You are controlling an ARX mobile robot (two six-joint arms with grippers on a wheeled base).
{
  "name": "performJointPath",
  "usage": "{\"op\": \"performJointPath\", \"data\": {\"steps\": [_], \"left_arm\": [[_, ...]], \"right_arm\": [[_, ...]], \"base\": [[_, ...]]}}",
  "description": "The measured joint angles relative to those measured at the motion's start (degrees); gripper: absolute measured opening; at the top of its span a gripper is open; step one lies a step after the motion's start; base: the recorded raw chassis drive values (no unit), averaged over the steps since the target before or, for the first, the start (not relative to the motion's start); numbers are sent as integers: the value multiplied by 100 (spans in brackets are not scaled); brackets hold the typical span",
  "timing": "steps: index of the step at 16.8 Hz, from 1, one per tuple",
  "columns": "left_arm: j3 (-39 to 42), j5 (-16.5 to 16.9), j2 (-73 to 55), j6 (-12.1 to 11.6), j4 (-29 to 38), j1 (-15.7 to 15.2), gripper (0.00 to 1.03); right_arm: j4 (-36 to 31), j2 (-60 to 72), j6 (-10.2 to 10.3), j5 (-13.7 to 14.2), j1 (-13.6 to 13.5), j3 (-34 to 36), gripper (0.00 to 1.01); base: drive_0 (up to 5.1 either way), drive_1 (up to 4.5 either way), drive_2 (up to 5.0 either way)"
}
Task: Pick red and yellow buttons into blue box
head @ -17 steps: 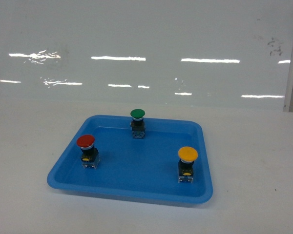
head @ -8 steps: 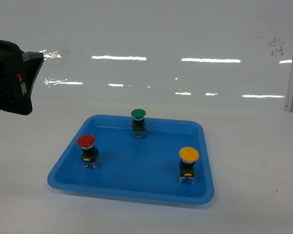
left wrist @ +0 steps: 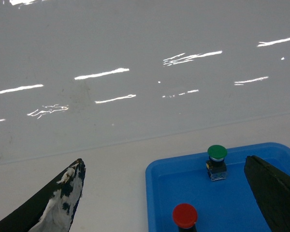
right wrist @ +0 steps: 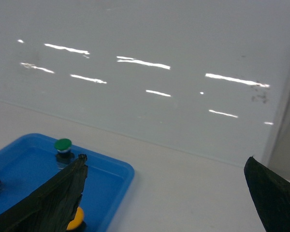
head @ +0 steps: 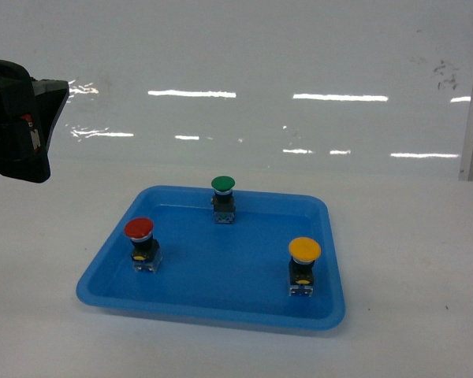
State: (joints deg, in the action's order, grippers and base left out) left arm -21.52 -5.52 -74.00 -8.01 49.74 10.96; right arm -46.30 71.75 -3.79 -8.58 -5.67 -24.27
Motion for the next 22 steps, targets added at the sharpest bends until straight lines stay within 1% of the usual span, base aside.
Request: {"op": "performJointPath", "data": {"steps": [1,2,4,5,6,7,8,11,15,16,17,19,20,22], "left_arm": [[0,-2,0,0,0,0,98],[0,-2,2,2,-2,0,98],[0,-2,2,0,-2,0,98],[0,-2,2,0,-2,0,98],[0,-2,2,0,0,4,98],[0,-2,0,0,0,4,98],[0,-2,2,0,0,4,98],[0,-2,2,2,0,4,98],[0,-2,2,0,-2,4,98],[0,-2,2,0,0,4,98],[0,-2,2,0,-2,4,98],[0,-2,2,0,0,4,98],[0,-2,2,0,0,11,98],[0,-2,2,0,0,9,98]], "right_arm": [[20,260,-28,-55,-81,-321,98],[44,533,-37,-136,-79,-529,98],[133,1156,-33,-136,-70,-804,98],[101,1325,-33,-190,-72,-844,98],[216,1526,-33,-256,-107,-903,98],[162,1657,-83,-118,-190,-892,98],[170,1718,-105,-74,-221,-883,98],[129,1705,-162,-52,-219,-876,98],[131,1705,-181,-48,-221,-876,98],[101,1705,-221,-103,-221,-876,98],[118,1762,-181,-310,-262,-946,98],[50,2210,-162,-459,-479,-1329,98],[111,2487,-157,-568,-643,-1556,98],[437,3016,-138,-809,-874,-1921,98]], "base": [[0,0,0],[0,0,0],[0,0,0],[0,0,0],[0,0,0],[0,0,0],[0,0,0],[0,0,0],[0,0,0],[0,0,0],[0,0,0],[0,0,0],[0,0,0],[0,0,0]]}}
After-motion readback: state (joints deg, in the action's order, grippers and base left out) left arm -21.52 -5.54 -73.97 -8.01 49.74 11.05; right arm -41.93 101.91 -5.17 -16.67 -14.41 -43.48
